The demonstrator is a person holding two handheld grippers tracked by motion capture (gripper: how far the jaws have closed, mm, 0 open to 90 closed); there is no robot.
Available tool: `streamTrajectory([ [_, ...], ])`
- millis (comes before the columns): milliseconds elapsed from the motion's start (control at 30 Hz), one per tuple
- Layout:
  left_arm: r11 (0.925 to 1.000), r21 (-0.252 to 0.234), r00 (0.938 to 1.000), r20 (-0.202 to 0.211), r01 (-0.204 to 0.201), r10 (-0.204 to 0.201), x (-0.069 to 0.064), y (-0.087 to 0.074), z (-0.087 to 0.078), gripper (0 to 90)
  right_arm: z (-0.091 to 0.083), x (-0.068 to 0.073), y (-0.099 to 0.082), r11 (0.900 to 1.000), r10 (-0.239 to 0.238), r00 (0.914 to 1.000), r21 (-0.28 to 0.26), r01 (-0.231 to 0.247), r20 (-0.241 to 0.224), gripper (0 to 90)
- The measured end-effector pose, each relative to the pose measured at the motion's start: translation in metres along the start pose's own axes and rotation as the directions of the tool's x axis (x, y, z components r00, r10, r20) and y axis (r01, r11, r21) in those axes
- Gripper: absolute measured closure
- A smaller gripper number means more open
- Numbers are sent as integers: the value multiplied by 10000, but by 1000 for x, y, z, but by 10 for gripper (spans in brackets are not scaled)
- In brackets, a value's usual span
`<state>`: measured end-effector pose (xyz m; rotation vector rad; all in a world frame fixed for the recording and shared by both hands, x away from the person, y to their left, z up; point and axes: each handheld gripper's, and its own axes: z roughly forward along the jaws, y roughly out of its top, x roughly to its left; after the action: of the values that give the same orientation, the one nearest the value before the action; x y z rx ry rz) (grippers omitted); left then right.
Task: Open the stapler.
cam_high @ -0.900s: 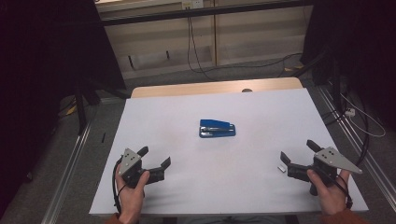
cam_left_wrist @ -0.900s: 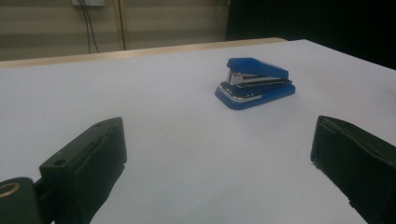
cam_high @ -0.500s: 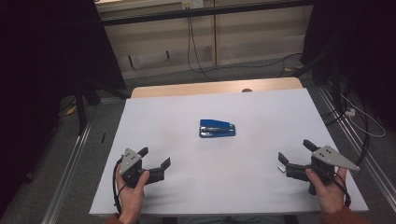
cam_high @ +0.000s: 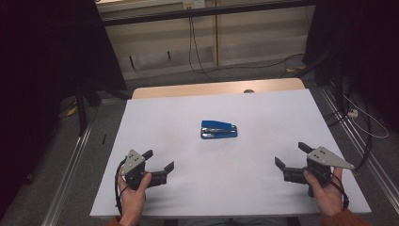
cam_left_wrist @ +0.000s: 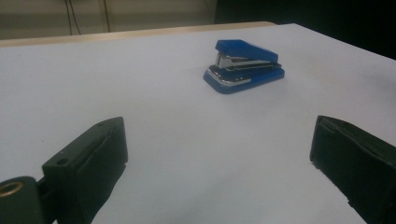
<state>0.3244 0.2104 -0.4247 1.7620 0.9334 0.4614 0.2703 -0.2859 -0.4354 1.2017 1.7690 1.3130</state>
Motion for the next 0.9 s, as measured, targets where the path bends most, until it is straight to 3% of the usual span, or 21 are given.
streamTrajectory([
  [100, 10000, 60, 9999, 155, 17, -18, -1, 0, 1, 48, 2, 3, 0, 10000, 18, 9999, 10, -18, -131, 5],
  [200, 10000, 42, 10000, -64, 16, -16, -2, 1, 2, 50, 5, 5, 1, 10000, -53, 9997, -22, 52, -228, 5],
  [367, 9997, 263, 9996, 295, 5, -13, -1, 2, 5, 63, 14, 10, 4, 9998, -196, 9991, 27, 198, -366, 6],
  [467, 9995, 272, 9995, 238, -189, 183, -1, 3, 6, 63, 18, 14, 6, 9996, -265, 9984, -1, 266, -508, 18],
  [633, 9992, 318, 9984, 522, -253, 237, -2, 3, 7, 63, 23, 21, 7, 9986, -526, 9958, -148, 517, -749, 18],
  [800, 9990, 287, 9981, 519, -352, 337, -3, 3, 9, 58, 31, 28, 8, 9967, -793, 9923, -239, 773, -957, 13],
  [900, 9991, 228, 9983, 476, -350, 339, -4, 4, 10, 48, 37, 32, 9, 9977, -678, 9906, -171, 662, -1189, 18],
])
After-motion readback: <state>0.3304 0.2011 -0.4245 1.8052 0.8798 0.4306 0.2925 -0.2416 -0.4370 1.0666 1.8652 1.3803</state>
